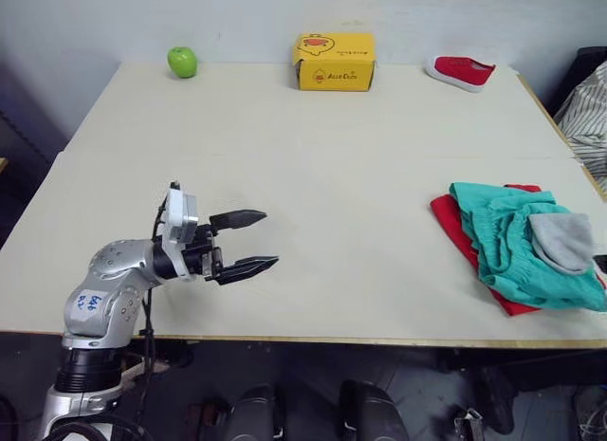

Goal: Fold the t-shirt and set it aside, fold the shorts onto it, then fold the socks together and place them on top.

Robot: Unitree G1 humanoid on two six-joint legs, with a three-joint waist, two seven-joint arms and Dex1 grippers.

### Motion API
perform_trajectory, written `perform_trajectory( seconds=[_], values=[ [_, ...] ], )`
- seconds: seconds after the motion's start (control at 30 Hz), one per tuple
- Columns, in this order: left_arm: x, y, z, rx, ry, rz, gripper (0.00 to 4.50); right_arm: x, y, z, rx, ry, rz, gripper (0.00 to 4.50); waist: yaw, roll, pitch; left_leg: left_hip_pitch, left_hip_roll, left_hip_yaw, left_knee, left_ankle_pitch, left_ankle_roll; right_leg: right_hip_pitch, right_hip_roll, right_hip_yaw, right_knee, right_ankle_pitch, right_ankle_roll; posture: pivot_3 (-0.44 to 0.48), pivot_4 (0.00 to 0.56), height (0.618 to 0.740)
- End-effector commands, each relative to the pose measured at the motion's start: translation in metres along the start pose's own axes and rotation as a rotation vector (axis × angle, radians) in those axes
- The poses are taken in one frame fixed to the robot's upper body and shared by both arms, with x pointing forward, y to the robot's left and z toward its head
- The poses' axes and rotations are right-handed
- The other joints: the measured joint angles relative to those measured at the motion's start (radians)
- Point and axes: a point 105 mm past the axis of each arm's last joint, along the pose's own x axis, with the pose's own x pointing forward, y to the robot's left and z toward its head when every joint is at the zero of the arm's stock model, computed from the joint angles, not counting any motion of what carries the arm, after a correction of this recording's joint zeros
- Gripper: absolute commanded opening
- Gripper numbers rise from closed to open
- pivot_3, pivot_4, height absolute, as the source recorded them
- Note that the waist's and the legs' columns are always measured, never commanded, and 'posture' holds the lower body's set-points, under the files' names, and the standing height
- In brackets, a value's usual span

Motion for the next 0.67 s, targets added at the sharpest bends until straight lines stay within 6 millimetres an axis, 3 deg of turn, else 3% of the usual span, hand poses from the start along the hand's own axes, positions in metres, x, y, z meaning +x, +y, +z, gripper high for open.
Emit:
perform_trajectory(
  seconds=[0.03, 0.13, 0.2, 0.33, 0.4, 0.53, 0.67],
  values=[
    [-0.027, 0.014, -0.003, 0.069, 0.080, 0.103, 4.50, -0.011, 0.039, 0.026, -0.538, -0.096, 0.239, 4.47, -0.004, -0.001, 0.000, 0.001, 0.001, 0.000, -0.001, 0.000, 0.000, 0.000, 0.001, 0.000, 0.000, 0.000, 0.000, 0.000, 0.150, 0.740],
    [-0.049, 0.024, -0.008, 0.126, 0.165, 0.181, 4.50, -0.008, 0.091, 0.040, -0.885, -0.305, 0.437, 4.47, -0.015, -0.001, 0.001, 0.003, 0.002, 0.004, -0.002, -0.001, -0.002, -0.001, 0.003, 0.000, 0.000, 0.000, 0.001, 0.000, 0.150, 0.740],
    [-0.062, 0.030, -0.012, 0.160, 0.223, 0.230, 4.50, 0.002, 0.120, 0.025, -1.061, -0.325, 0.565, 4.47, -0.021, -0.004, 0.002, 0.007, 0.003, 0.009, -0.003, -0.001, -0.004, -0.001, 0.002, 0.002, 0.000, 0.001, 0.002, 0.000, 0.150, 0.740],
    [-0.082, 0.030, -0.017, 0.196, 0.303, 0.306, 4.50, 0.020, 0.185, -0.041, -1.226, -0.328, 0.977, 4.47, -0.014, -0.012, 0.004, 0.011, 0.003, 0.011, -0.011, 0.001, -0.010, 0.000, 0.001, 0.003, -0.002, 0.000, 0.001, 0.000, 0.150, 0.740],
    [-0.089, 0.023, -0.025, 0.207, 0.344, 0.310, 4.50, 0.025, 0.208, -0.077, -1.281, -0.334, 1.182, 4.47, -0.011, -0.011, 0.004, 0.011, 0.003, 0.012, -0.012, 0.001, -0.012, -0.001, 0.001, 0.003, -0.003, 0.000, 0.001, 0.000, 0.150, 0.740],
    [-0.098, 0.007, -0.037, 0.245, 0.383, 0.308, 4.50, 0.039, 0.223, -0.105, -1.271, -0.407, 1.340, 4.47, -0.005, -0.009, 0.005, 0.011, 0.001, 0.013, -0.013, 0.001, -0.010, -0.001, 0.000, 0.003, -0.001, 0.000, 0.000, 0.000, 0.150, 0.740],
    [-0.103, -0.012, -0.046, 0.258, 0.397, 0.326, 4.50, 0.056, 0.213, -0.123, -1.329, -0.367, 1.396, 4.47, -0.006, -0.009, 0.005, 0.011, -0.002, 0.014, -0.010, -0.004, -0.003, 0.001, -0.003, 0.003, -0.003, 0.001, 0.002, 0.000, 0.150, 0.740]
  ],
)
